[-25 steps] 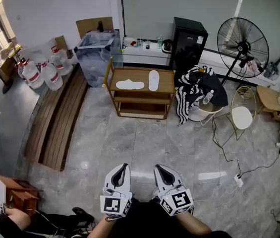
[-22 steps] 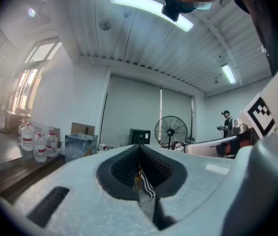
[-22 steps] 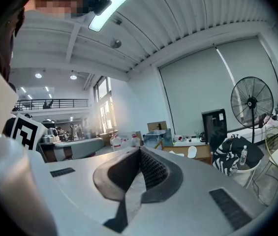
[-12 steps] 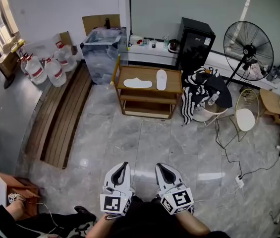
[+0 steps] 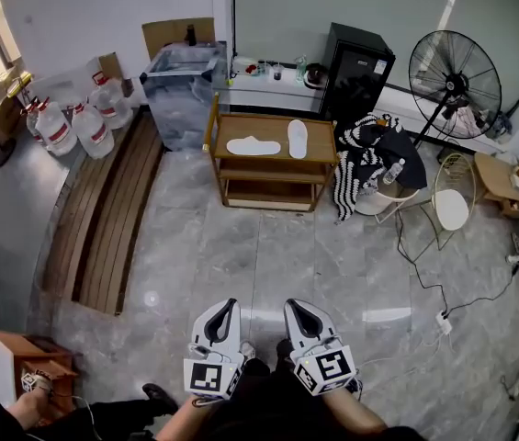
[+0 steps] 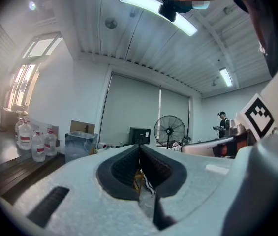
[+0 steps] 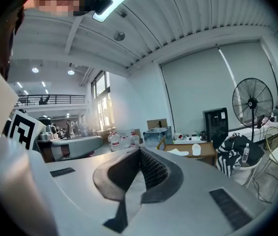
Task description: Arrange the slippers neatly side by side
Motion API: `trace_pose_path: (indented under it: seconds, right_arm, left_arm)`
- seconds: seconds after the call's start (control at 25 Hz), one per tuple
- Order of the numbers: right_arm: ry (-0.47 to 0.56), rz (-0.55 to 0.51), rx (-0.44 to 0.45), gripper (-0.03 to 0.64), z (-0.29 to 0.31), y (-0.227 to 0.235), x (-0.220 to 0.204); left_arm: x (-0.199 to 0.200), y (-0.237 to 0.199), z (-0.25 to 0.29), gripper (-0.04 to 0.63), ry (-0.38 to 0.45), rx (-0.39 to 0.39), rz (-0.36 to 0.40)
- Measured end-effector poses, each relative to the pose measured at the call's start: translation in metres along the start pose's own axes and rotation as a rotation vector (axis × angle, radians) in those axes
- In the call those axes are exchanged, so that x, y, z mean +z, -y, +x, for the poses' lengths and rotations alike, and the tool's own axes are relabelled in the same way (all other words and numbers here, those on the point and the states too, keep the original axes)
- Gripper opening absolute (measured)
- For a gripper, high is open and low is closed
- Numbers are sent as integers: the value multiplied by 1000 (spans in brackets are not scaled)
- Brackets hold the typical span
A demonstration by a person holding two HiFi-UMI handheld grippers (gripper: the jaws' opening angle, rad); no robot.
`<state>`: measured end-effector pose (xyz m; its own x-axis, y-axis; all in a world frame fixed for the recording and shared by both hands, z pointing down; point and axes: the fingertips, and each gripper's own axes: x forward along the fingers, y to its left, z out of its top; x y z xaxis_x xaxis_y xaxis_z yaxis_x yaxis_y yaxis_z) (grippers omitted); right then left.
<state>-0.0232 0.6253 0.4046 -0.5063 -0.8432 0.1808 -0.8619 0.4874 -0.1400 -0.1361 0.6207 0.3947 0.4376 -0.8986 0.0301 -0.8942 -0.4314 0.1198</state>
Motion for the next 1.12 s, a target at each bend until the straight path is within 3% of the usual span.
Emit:
trace_pose_path:
  seconds: [0.28, 0.52, 0.92, 1.12]
  right_arm:
    - [-14, -9, 17, 10, 30, 16, 1]
    - [-12, -7, 55, 9, 79, 45, 10]
    - [-16, -3, 102, 11, 164, 131, 45]
    - [-32, -12, 128, 11, 204, 179, 59]
  left_arm:
    - [-4, -5, 30, 18, -6, -12, 2]
    - [-8, -23, 75, 18, -23, 27, -18]
    - [3, -45, 194, 18, -53, 67, 6]
    - [10, -52, 252, 18, -40, 105, -26]
